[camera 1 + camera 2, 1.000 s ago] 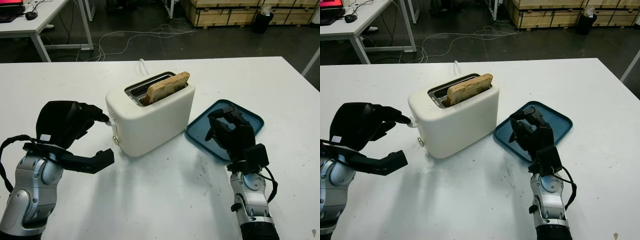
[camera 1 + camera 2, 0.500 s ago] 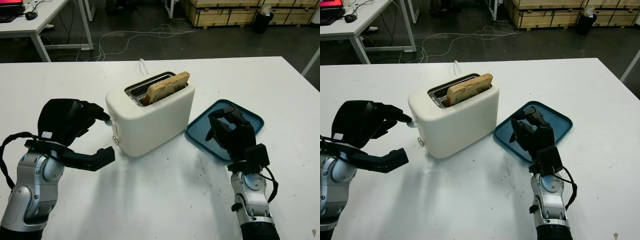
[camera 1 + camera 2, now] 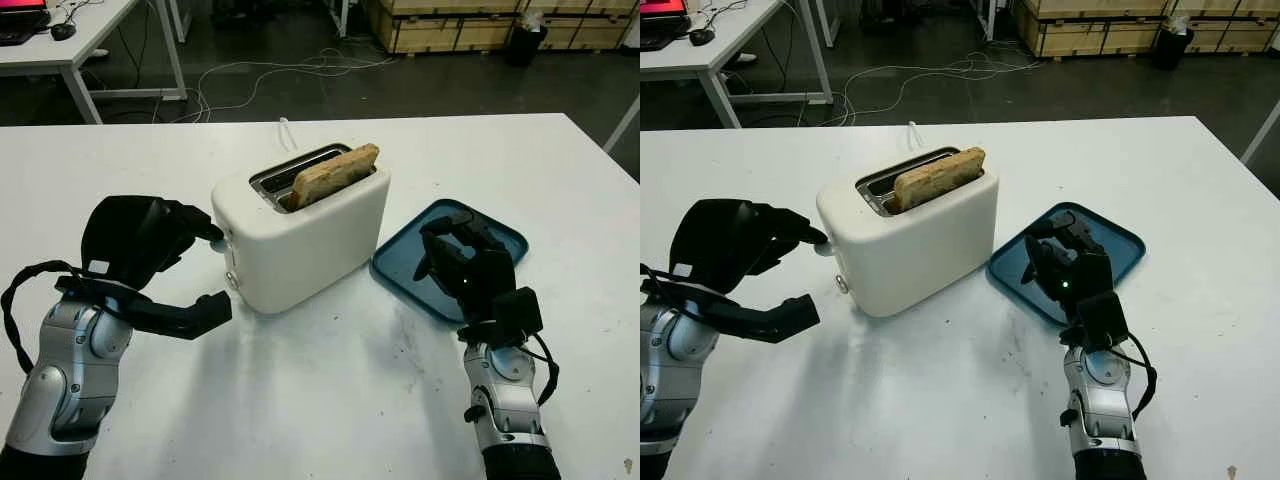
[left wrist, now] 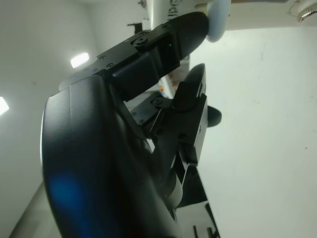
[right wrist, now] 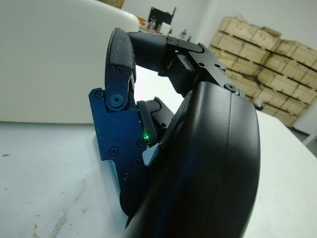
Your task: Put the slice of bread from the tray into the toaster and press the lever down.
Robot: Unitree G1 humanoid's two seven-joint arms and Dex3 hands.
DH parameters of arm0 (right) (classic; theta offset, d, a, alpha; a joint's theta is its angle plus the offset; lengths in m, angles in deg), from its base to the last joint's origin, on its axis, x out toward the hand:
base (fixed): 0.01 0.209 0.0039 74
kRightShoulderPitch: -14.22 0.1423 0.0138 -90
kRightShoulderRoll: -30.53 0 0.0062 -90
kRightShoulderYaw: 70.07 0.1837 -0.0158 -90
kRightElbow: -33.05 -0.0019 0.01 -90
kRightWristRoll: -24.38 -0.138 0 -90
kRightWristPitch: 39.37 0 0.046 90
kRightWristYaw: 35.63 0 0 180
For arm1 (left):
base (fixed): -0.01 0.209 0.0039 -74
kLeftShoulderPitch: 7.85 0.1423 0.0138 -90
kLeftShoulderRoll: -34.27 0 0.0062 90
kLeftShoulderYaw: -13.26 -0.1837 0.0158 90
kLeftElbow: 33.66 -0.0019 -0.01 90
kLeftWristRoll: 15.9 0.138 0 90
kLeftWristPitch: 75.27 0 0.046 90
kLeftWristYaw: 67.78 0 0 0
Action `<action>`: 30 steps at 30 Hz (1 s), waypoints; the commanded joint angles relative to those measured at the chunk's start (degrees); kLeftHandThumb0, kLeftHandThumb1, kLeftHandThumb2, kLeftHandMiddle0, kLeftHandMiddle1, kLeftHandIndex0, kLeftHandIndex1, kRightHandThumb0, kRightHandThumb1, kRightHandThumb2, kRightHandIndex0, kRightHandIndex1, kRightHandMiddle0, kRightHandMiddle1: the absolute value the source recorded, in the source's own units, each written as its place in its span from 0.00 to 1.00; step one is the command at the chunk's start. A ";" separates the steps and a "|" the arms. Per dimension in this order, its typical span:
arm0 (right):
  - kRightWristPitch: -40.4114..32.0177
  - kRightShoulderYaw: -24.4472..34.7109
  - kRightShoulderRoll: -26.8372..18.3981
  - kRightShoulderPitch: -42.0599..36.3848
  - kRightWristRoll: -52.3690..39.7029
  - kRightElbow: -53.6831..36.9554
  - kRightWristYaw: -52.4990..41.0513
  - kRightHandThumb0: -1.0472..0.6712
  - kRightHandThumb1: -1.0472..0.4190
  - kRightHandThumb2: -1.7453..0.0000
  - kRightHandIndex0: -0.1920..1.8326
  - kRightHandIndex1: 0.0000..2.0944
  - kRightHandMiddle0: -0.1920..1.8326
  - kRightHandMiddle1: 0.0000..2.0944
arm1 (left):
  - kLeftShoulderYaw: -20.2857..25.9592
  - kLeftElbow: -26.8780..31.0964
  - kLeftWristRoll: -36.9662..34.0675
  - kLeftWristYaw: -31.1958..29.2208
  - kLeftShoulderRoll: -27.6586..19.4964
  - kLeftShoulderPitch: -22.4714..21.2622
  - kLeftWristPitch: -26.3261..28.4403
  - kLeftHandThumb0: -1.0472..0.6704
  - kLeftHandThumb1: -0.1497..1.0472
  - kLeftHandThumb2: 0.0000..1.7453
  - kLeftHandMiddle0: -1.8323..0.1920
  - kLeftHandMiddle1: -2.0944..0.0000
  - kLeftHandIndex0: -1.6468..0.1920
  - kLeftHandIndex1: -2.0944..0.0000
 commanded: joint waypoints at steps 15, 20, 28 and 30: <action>0.60 0.85 -0.27 0.23 0.31 -0.35 0.54 0.36 0.09 0.80 0.57 0.83 0.43 0.83 | -2.93 -3.56 -1.56 -3.88 -0.61 -0.48 0.22 0.68 0.87 0.00 0.35 0.26 0.10 0.96; 0.89 0.82 -0.19 0.09 0.31 -0.39 0.51 0.36 0.09 0.80 0.57 0.83 0.43 0.83 | -4.79 -5.03 0.35 -5.41 -0.81 0.06 1.24 0.68 0.86 0.00 0.37 0.26 0.12 0.97; 0.64 0.82 -0.49 -0.42 0.04 -0.87 -0.05 0.36 0.09 0.80 0.56 0.83 0.42 0.83 | -9.41 -8.33 2.45 -6.68 -0.18 2.20 3.16 0.69 0.87 0.00 0.40 0.29 0.18 0.99; 0.92 0.86 -0.55 -0.56 -0.10 -0.79 -0.47 0.36 0.09 0.80 0.56 0.83 0.42 0.83 | -11.23 -9.41 3.36 -6.79 0.61 3.09 4.17 0.69 0.87 0.00 0.42 0.28 0.17 0.99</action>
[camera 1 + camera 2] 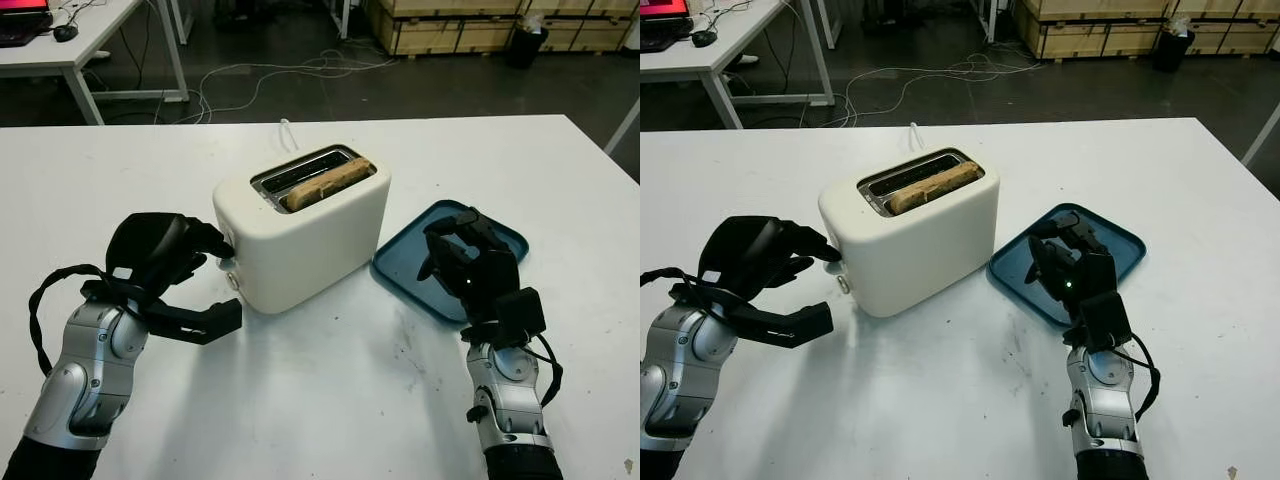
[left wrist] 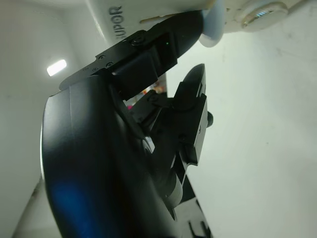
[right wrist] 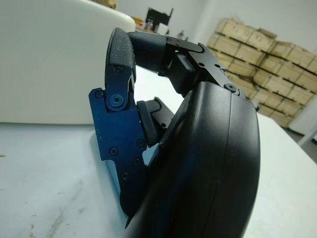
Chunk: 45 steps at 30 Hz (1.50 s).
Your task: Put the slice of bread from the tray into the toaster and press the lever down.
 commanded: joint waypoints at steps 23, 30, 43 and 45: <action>-0.76 -0.41 -0.36 -1.88 0.26 -3.01 -0.50 0.36 0.09 0.80 0.57 0.83 0.43 0.83 | -11.31 -12.53 0.89 0.62 5.70 7.19 8.06 0.70 0.89 0.04 0.50 0.34 0.20 0.97; -0.91 -0.42 -0.57 -1.74 -0.14 -2.51 -1.05 0.36 0.09 0.80 0.57 0.83 0.42 0.83 | -12.58 -12.84 0.58 -3.43 4.93 6.46 9.54 0.68 0.89 0.07 0.49 0.44 0.21 0.98; -0.24 -0.88 -1.91 -0.84 -0.41 -1.10 -3.59 0.35 0.09 0.80 0.56 0.83 0.41 0.83 | -6.77 -1.77 -7.15 3.43 5.80 3.21 6.79 0.69 0.89 0.11 0.43 0.37 0.23 0.99; -0.11 -0.79 -1.93 -0.64 -1.00 -0.81 -4.26 0.35 0.09 0.80 0.56 0.83 0.41 0.83 | -5.84 -0.02 -8.58 4.91 6.47 2.76 6.21 0.68 0.89 0.12 0.41 0.36 0.23 0.99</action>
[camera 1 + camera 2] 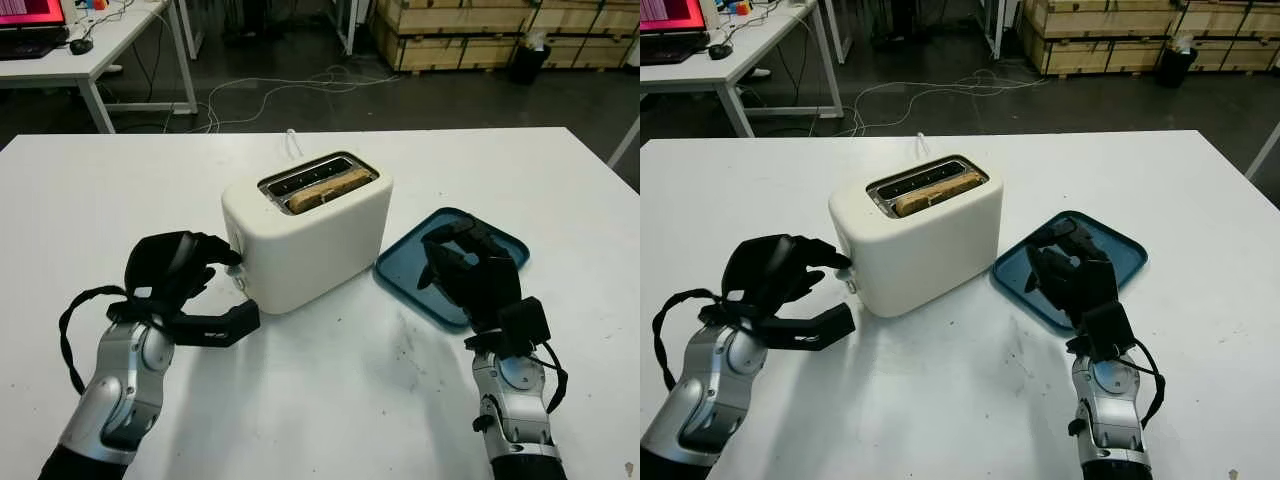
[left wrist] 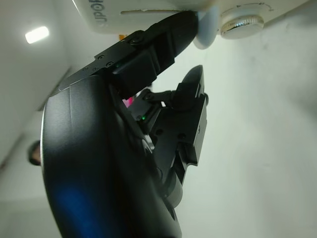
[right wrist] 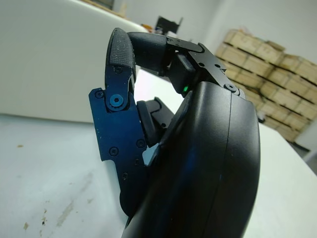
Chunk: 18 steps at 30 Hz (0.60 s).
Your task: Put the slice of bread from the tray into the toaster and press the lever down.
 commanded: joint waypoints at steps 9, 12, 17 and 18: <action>-0.41 0.18 -0.07 1.82 -0.50 0.84 -0.34 0.34 0.09 0.81 0.56 0.83 0.41 0.83 | 2.93 5.38 -10.13 4.09 8.26 1.15 -3.07 0.65 0.89 0.28 0.43 0.17 0.24 0.99; -1.02 0.64 -0.29 3.04 -0.82 1.04 -0.11 0.35 0.09 0.80 0.55 0.83 0.40 0.83 | 5.24 7.78 -11.96 5.60 10.74 1.08 -2.37 0.63 0.89 0.33 0.42 0.17 0.23 0.99; 0.86 1.64 -2.46 6.18 -0.85 3.92 -1.64 0.33 0.09 0.81 0.51 0.83 0.37 0.83 | 8.54 11.71 -14.99 5.90 13.80 1.37 -1.50 0.60 0.89 0.42 0.43 0.17 0.24 0.85; 1.56 1.85 -3.06 6.83 -0.78 4.79 -2.10 0.33 0.09 0.81 0.50 0.83 0.37 0.82 | 8.97 12.39 -15.51 5.71 14.07 1.53 -1.47 0.61 0.89 0.42 0.44 0.17 0.40 0.56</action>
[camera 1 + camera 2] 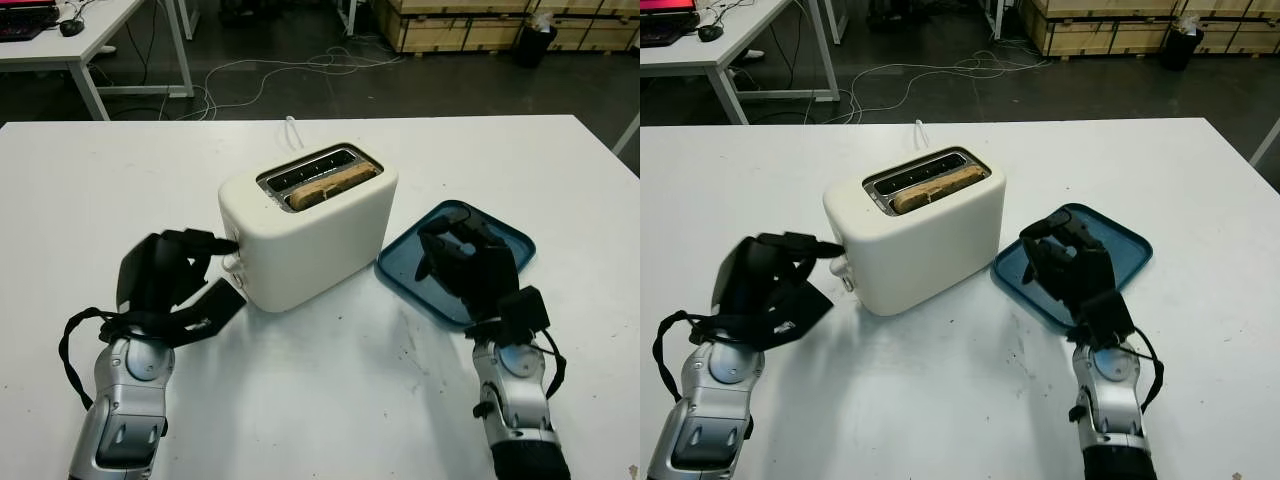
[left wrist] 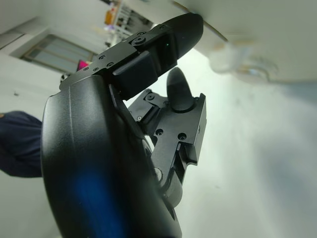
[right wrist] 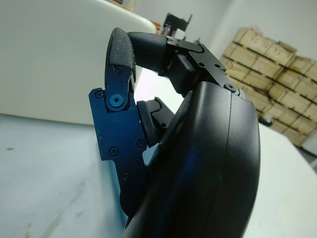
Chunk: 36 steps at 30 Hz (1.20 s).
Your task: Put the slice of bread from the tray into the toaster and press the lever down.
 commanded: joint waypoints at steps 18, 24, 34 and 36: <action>1.97 3.10 -8.65 7.91 1.71 7.73 -2.29 0.35 0.09 0.78 0.51 0.83 0.40 0.79 | 4.56 7.16 -7.41 -4.85 -0.68 -0.11 0.29 0.61 0.87 0.32 0.43 0.17 0.58 0.17; 3.32 2.93 -11.71 8.81 3.17 9.72 -2.85 0.35 0.09 0.78 0.53 0.83 0.41 0.83 | 5.66 5.20 -4.97 -6.85 -4.73 -0.63 1.47 0.61 0.89 0.28 0.45 0.17 0.58 0.17; 5.51 2.74 -15.21 10.97 4.58 12.60 -4.24 0.36 0.09 0.77 0.51 0.83 0.37 0.83 | 5.24 2.12 -2.02 -11.17 -11.45 -2.48 4.49 0.62 0.89 0.26 0.46 0.17 0.59 0.17; 6.39 2.55 -15.27 11.18 4.65 13.06 -4.49 0.36 0.09 0.77 0.51 0.83 0.37 0.83 | 4.95 1.91 -1.50 -10.79 -11.52 -2.78 4.56 0.62 0.89 0.25 0.46 0.17 0.59 0.17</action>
